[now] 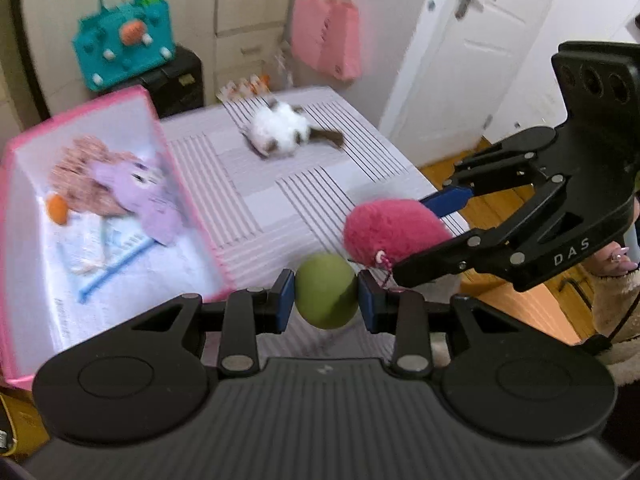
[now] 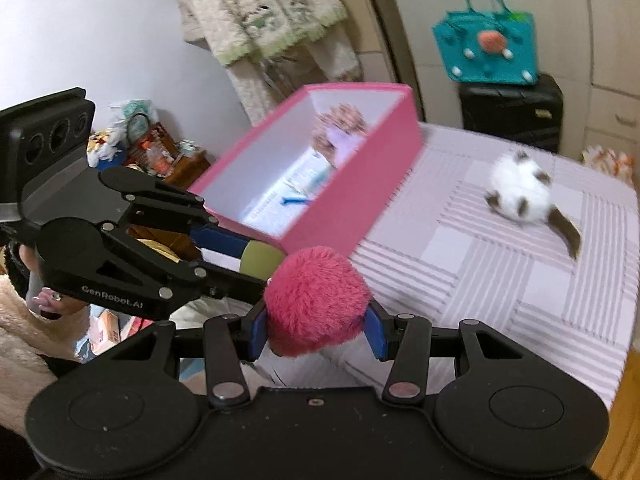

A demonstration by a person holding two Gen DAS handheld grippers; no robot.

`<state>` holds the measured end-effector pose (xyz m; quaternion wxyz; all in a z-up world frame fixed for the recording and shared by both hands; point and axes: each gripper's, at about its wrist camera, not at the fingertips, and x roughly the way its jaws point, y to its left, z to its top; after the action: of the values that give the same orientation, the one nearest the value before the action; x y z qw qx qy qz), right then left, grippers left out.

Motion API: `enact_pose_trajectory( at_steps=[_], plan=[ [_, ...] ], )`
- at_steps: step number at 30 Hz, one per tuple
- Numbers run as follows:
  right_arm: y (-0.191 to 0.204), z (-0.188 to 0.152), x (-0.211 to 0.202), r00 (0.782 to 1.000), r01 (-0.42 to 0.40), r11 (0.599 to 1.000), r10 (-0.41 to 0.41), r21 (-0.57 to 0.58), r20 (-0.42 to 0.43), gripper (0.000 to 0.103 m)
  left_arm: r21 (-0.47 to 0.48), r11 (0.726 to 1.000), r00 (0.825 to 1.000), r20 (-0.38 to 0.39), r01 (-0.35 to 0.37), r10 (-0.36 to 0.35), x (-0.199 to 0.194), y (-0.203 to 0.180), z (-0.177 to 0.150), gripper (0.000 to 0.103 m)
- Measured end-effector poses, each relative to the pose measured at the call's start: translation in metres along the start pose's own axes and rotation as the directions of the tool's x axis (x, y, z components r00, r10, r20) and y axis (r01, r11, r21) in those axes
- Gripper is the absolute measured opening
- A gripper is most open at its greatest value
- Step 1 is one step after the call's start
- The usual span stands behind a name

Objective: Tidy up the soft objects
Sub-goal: 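Carry both pom-poms in the two grippers over the pink shoebox, then open both grippers to drop the pom-poms into the box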

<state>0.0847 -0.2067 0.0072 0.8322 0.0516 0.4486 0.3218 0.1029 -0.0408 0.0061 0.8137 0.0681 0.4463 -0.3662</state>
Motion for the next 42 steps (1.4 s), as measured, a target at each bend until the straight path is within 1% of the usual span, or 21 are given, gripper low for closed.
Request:
enact_pose_trajectory(
  at_steps=[2,5,8,11,15,17,21,22,23,25,26,27,28,30,31,33,35,36,38,40,42],
  plan=[
    [0.008,0.008,0.004,1.000,-0.016,1.000,0.016,-0.017,0.014,0.054,0.004,1.000,0.999,0.041,-0.027,0.027,-0.014,0.008,-0.003,0.033],
    [0.017,0.023,0.013,0.999,-0.036,0.998,0.037,-0.042,0.033,0.054,-0.004,0.998,0.992,0.105,-0.064,0.064,-0.033,0.023,-0.007,0.033],
    [0.027,0.040,0.021,0.997,-0.057,0.996,0.061,-0.074,0.048,0.054,-0.024,0.996,0.985,0.148,-0.091,0.094,-0.046,0.039,-0.009,0.033],
    [0.039,0.056,0.031,0.996,-0.044,0.991,0.053,-0.128,0.068,0.054,-0.049,0.991,0.976,0.177,-0.123,0.130,-0.054,0.059,-0.010,0.033],
    [0.052,0.077,0.049,0.995,-0.010,0.978,0.030,-0.209,0.093,0.054,-0.074,0.982,0.963,0.197,-0.172,0.184,-0.058,0.085,-0.010,0.033],
    [0.055,0.088,0.061,0.995,0.012,0.970,0.014,-0.244,0.103,0.054,-0.078,0.974,0.954,0.202,-0.211,0.223,-0.057,0.096,-0.009,0.033],
    [0.056,0.106,0.093,0.996,0.049,0.953,-0.024,-0.300,0.088,0.054,-0.075,0.944,0.922,0.203,-0.322,0.330,-0.048,0.118,-0.009,0.033],
    [0.055,0.111,0.103,0.996,0.062,0.948,-0.040,-0.312,0.079,0.054,-0.081,0.937,0.917,0.195,-0.339,0.349,-0.044,0.125,-0.008,0.033],
    [0.056,0.116,0.112,0.996,0.075,0.944,-0.056,-0.323,0.068,0.054,-0.087,0.933,0.915,0.184,-0.349,0.360,-0.039,0.134,-0.007,0.033],
    [0.054,0.125,0.134,0.996,0.090,0.932,-0.083,-0.352,0.035,0.054,-0.090,0.932,0.917,0.167,-0.351,0.362,-0.030,0.149,-0.005,0.033],
    [0.053,0.127,0.143,0.995,0.093,0.927,-0.094,-0.363,0.016,0.054,-0.042,0.933,0.919,0.165,-0.357,0.359,-0.023,0.154,-0.004,0.033],
    [0.052,0.130,0.155,0.994,0.097,0.920,-0.109,-0.379,-0.012,0.054,0.000,0.929,0.916,0.164,-0.370,0.365,-0.017,0.157,-0.002,0.033],
    [0.051,0.131,0.165,0.991,0.102,0.914,-0.126,-0.393,-0.035,0.054,0.009,0.919,0.908,0.159,-0.395,0.388,-0.010,0.161,0.000,0.033],
    [0.050,0.133,0.185,0.984,0.105,0.899,-0.155,-0.426,-0.085,0.054,0.081,0.886,0.886,0.137,-0.456,0.444,0.003,0.163,0.002,0.033],
    [0.049,0.134,0.192,0.981,0.106,0.890,-0.167,-0.443,-0.101,0.054,0.124,0.876,0.883,0.135,-0.465,0.450,0.009,0.164,0.004,0.033],
    [0.050,0.134,0.204,0.978,0.096,0.866,-0.175,-0.491,-0.117,0.054,0.143,0.879,0.890,0.103,-0.455,0.444,0.016,0.170,0.008,0.033],
    [0.051,0.135,0.210,0.975,0.095,0.847,-0.185,-0.523,-0.121,0.054,0.168,0.876,0.892,0.079,-0.451,0.444,0.024,0.173,0.014,0.033],
    [0.050,0.136,0.212,0.973,0.093,0.845,-0.190,-0.527,-0.133,0.054,0.179,0.873,0.891,0.074,-0.453,0.448,0.027,0.175,0.016,0.033],
    [0.047,0.138,0.219,0.967,0.084,0.850,-0.195,-0.520,-0.163,0.054,0.191,0.863,0.883,0.067,-0.468,0.464,0.031,0.177,0.018,0.034],
    [0.045,0.139,0.226,0.957,0.109,0.843,-0.233,-0.527,-0.175,0.054,0.223,0.852,0.879,0.067,-0.474,0.472,0.035,0.176,0.020,0.034],
    [0.046,0.141,0.231,0.948,0.144,0.832,-0.272,-0.536,-0.167,0.054,0.227,0.855,0.883,0.054,-0.466,0.467,0.039,0.178,0.024,0.035]
  ],
)
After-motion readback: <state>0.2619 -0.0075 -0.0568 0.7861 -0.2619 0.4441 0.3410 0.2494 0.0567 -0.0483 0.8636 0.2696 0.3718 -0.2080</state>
